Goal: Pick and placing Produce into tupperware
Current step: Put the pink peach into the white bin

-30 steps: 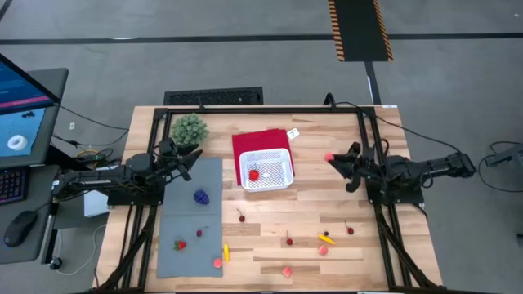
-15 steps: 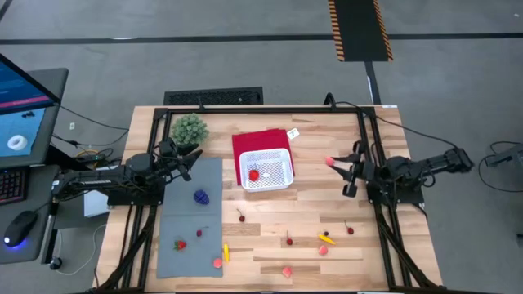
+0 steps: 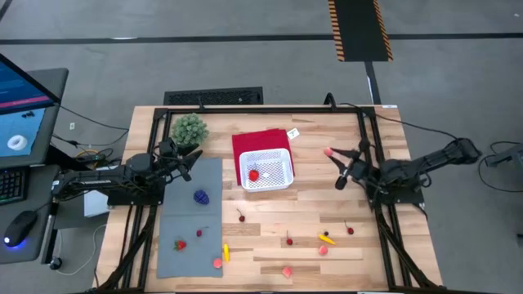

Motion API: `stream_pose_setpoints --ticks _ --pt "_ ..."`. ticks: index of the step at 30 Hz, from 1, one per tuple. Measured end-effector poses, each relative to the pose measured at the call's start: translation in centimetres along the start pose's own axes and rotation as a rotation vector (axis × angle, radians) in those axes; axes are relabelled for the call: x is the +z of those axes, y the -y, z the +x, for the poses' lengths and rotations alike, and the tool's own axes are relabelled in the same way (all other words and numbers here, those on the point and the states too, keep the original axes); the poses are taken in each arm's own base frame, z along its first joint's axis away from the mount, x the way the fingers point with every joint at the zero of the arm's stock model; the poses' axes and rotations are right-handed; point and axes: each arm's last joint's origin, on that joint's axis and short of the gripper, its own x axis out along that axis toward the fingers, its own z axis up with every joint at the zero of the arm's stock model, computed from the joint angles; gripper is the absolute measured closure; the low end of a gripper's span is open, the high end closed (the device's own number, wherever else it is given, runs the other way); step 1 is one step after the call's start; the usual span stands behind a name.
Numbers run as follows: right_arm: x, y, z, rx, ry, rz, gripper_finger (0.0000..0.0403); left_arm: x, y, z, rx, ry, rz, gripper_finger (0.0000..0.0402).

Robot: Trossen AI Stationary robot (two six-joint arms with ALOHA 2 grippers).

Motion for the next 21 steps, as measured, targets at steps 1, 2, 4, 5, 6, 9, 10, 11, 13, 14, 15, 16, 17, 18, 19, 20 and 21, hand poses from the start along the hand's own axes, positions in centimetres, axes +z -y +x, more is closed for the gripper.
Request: stream_pose_setpoints --ticks 1,2,4,5,6,9,10,11,13,14,15,16,17,18,19,20,21 --pt "0.3 0.1 0.2 -0.016 -0.023 0.015 0.0281 0.0 0.0 0.0 0.000 0.000 0.000 0.0244" --pt "0.6 0.2 0.4 -0.023 -0.037 0.050 0.0281 0.0 0.0 0.0 0.000 0.000 0.000 0.0244" --pt "1.6 0.4 1.0 -0.026 -0.049 0.158 0.0281 0.0 0.0 0.0 -0.001 0.001 -0.001 0.0244" --pt "2.2 0.7 1.4 -0.029 -0.051 0.221 0.0281 0.0 0.0 0.0 -0.001 0.001 -0.001 0.0244" --pt "2.9 0.8 1.7 -0.021 -0.050 0.270 0.0280 0.0 0.0 0.0 -0.001 0.001 -0.001 0.0244" --pt "4.8 0.7 3.0 0.039 -0.049 0.356 0.0280 0.0 0.0 0.0 -0.001 0.004 -0.009 0.0244" --pt "5.4 0.7 3.5 0.066 -0.046 0.404 0.0280 0.0 0.0 0.0 -0.001 0.004 -0.009 0.0244" --pt "6.1 0.7 4.1 0.089 -0.043 0.462 0.0280 0.1 0.0 0.0 -0.002 0.004 -0.010 0.0244" --pt "7.5 0.7 5.3 0.149 -0.031 0.572 0.0279 0.1 0.0 0.0 -0.001 0.004 -0.010 0.0244" --pt "8.2 0.6 6.1 0.196 -0.027 0.614 0.0279 0.0 0.0 0.0 -0.002 0.004 -0.010 0.0244" --pt "8.6 0.4 6.8 0.247 -0.035 0.641 0.0279 0.0 0.0 0.0 -0.001 0.004 -0.010 0.0244" --pt "9.0 0.2 7.5 0.291 -0.049 0.665 0.0278 0.1 0.0 0.0 -0.001 0.005 -0.011 0.0244" --pt "9.4 -0.1 8.4 0.328 -0.063 0.688 0.0278 0.1 0.0 0.0 -0.002 0.005 -0.012 0.0244" --pt "9.7 -0.2 9.3 0.356 -0.076 0.704 0.0277 0.0 0.0 0.0 -0.002 0.005 -0.012 0.0244" --pt "9.9 -0.4 10.2 0.373 -0.098 0.713 0.0276 0.1 0.0 0.0 -0.002 0.005 -0.013 0.0244" --pt "10.1 -0.6 11.1 0.384 -0.130 0.716 0.0275 0.1 0.0 0.0 -0.002 0.006 -0.014 0.0244" --pt "10.1 -0.8 11.9 0.396 -0.167 0.713 0.0275 0.1 0.0 0.0 -0.002 0.006 -0.014 0.0244"
